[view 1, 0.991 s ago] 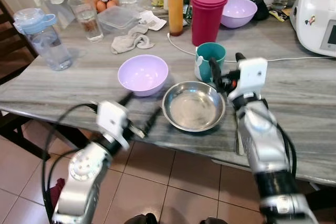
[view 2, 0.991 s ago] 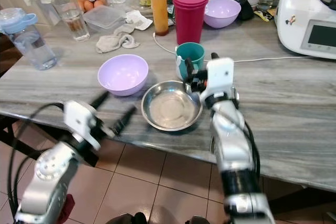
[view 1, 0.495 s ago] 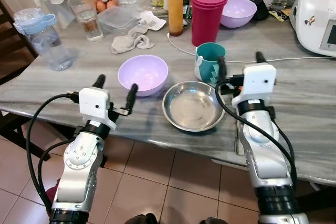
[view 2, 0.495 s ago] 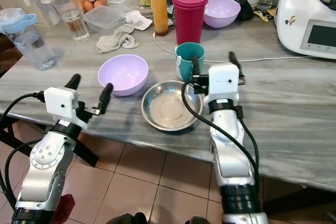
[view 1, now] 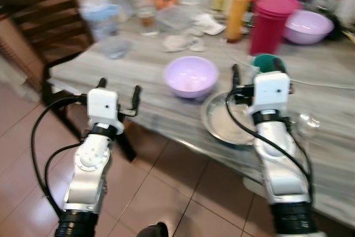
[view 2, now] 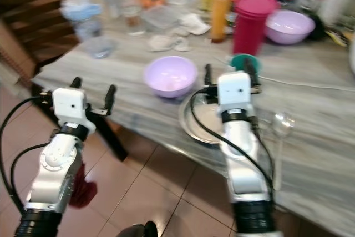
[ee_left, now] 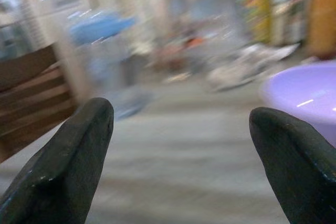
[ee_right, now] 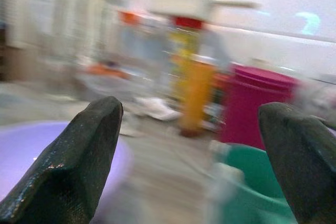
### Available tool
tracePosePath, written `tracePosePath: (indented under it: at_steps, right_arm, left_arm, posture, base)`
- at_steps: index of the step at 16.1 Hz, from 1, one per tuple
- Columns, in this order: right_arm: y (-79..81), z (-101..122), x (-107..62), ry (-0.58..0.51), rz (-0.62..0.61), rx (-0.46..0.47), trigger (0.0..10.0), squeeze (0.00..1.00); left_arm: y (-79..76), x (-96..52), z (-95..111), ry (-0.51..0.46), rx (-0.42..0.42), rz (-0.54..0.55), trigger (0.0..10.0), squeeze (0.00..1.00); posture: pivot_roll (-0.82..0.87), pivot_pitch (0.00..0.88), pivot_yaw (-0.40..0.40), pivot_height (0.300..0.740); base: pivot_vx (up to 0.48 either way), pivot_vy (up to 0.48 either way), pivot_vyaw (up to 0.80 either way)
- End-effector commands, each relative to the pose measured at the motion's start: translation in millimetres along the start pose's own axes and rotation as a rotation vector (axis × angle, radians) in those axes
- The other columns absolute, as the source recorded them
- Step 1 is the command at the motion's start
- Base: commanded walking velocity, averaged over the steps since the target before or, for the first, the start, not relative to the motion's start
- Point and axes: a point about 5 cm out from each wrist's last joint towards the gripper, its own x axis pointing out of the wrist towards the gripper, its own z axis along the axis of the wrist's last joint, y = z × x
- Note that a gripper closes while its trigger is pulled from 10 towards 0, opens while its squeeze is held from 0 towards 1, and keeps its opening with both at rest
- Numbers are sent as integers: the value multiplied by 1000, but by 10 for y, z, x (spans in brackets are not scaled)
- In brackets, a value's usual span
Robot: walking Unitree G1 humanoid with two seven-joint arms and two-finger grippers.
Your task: Setting the table
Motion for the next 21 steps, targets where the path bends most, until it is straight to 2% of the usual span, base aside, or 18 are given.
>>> tracePosePath:
  at_steps: [1, 4, 9, 10, 11, 13, 21]
  right_arm:
    - [-11, 82, 22, -41, 1, -9, 10000, 0]
    - [39, 97, 49, -52, 29, -6, 10000, 0]
    - [129, 90, 34, -49, 75, 13, 10000, 0]
    - [181, 89, 20, -53, 100, 14, 10000, 0]
    - [181, 89, 20, -53, 100, 14, 10000, 0]
    - [221, 93, 11, -57, 119, 17, 10000, 0]
    - [232, 68, 5, -43, 130, 43, 10000, 0]
  left_arm:
    - [28, 26, 26, -13, 28, 32, 10000, 0]
    - [118, 57, -14, -9, 116, 146, 10000, 0]
    - [206, 17, -100, 14, 147, 206, 10000, 0]
    - [289, -13, -185, 40, 192, 261, 10000, 0]
    - [289, -13, -185, 40, 192, 261, 10000, 0]
    - [388, -67, -300, 83, 229, 319, 10000, 0]
    - [384, -34, -323, 93, 227, 357, 10000, 0]
  posture:
    - [-167, 60, 110, 740]
    - [-160, 46, 103, 740]
    - [-156, 48, 99, 740]
    - [-154, 48, 99, 740]
    - [-154, 48, 99, 740]
    - [-154, 50, 100, 740]
    - [-160, 52, 94, 740]
  base:
    - [0, 0, 800]
    - [0, 0, 800]
    - [0, 0, 800]
    - [0, 0, 800]
    - [0, 0, 800]
    - [0, 0, 800]
    - [0, 0, 800]
